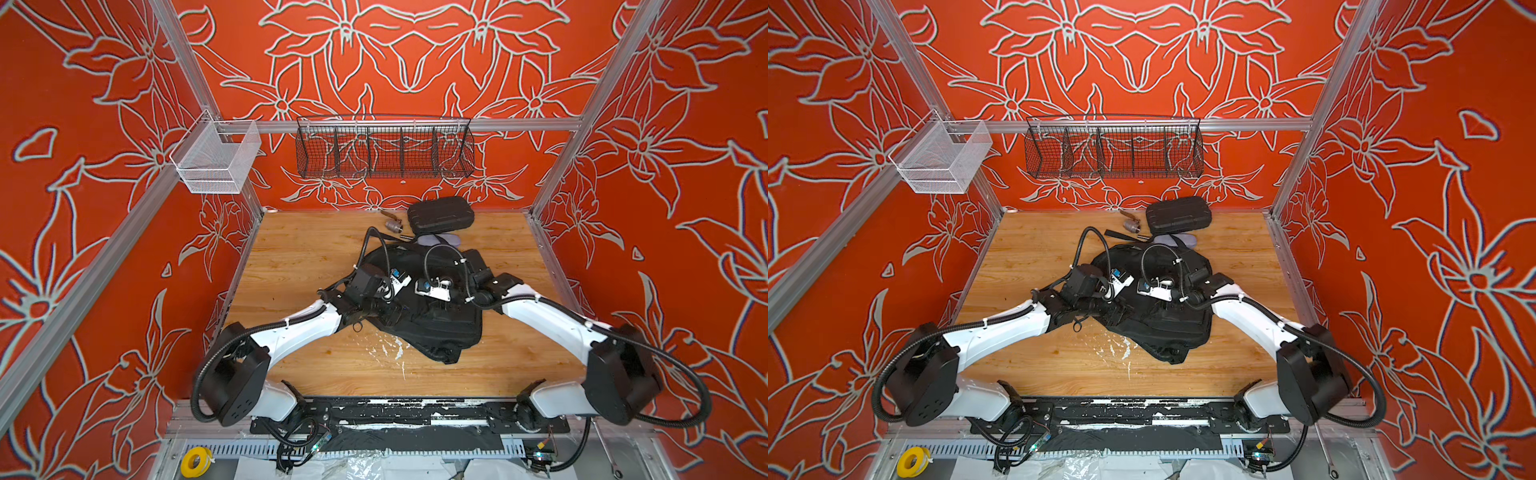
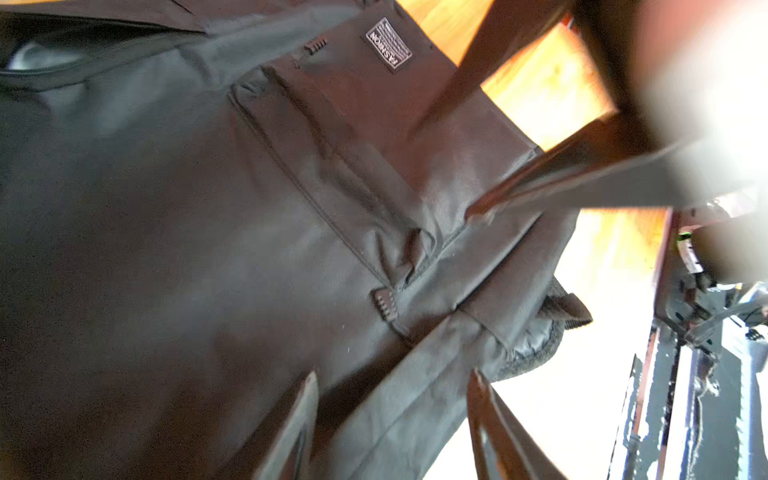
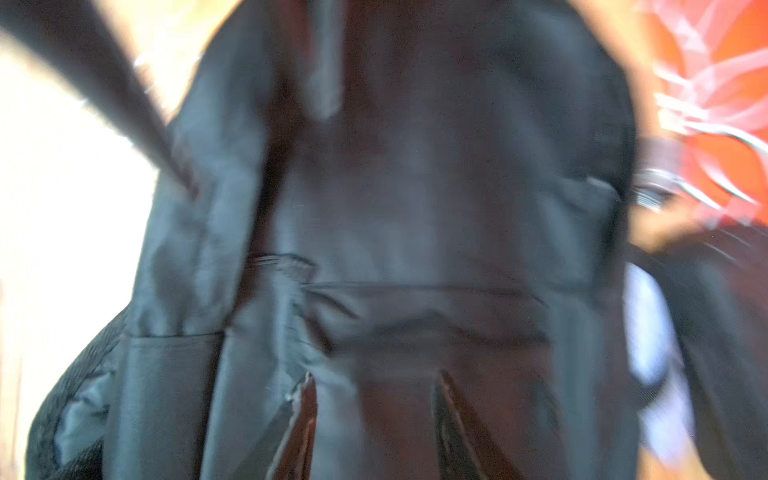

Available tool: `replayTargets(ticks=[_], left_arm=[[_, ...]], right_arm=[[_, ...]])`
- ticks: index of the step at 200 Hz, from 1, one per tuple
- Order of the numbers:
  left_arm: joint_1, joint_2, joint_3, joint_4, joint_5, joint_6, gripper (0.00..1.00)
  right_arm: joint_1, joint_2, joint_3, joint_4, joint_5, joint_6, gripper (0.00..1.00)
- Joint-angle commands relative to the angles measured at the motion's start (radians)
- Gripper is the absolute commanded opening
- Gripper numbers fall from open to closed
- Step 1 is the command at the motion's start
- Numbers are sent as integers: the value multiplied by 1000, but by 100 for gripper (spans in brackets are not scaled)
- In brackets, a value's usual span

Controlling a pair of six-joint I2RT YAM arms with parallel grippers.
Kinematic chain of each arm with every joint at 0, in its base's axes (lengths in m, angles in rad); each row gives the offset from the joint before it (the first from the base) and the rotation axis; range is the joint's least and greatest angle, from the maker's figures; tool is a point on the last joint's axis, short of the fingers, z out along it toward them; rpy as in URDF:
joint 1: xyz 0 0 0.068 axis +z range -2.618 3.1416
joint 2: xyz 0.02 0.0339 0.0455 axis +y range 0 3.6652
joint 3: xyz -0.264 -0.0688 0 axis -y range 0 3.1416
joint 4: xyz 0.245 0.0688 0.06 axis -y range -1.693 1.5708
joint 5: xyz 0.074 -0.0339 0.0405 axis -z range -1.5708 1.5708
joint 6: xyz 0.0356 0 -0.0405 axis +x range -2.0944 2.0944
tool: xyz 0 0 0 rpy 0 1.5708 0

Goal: Pack the student bag

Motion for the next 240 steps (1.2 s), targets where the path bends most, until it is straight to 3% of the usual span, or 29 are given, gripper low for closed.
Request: replayTargets(ticks=[1,23,47,73,102,132,164,212,240], left_arm=[[-36,77,81,-140,-55,12,59],[-56,148,143,-183,-80,-25,59],[-89,225,209,-241,-130,-56,58],[-115,316,287,-331,-226,-110,54],[-133,381,348,-368,-260,-164,52],[-164,438,400,-393,-275,-172,52],[-172,500,453,-434,-323,-212,49],[-171,552,485,-475,-334,-238,39],[-173,564,493,-499,-332,-242,28]], right_arm=[[-6,-64,2,20,98,315,46],[-5,-95,44,-36,167,653,36],[-5,-107,52,-79,169,986,36],[1,-134,-22,-20,160,1213,33],[25,-119,-122,68,162,1311,26],[64,-74,-182,95,207,1423,26],[89,-124,-314,222,272,1557,21],[120,-90,-353,229,256,1565,19],[126,-50,-385,250,247,1596,19]])
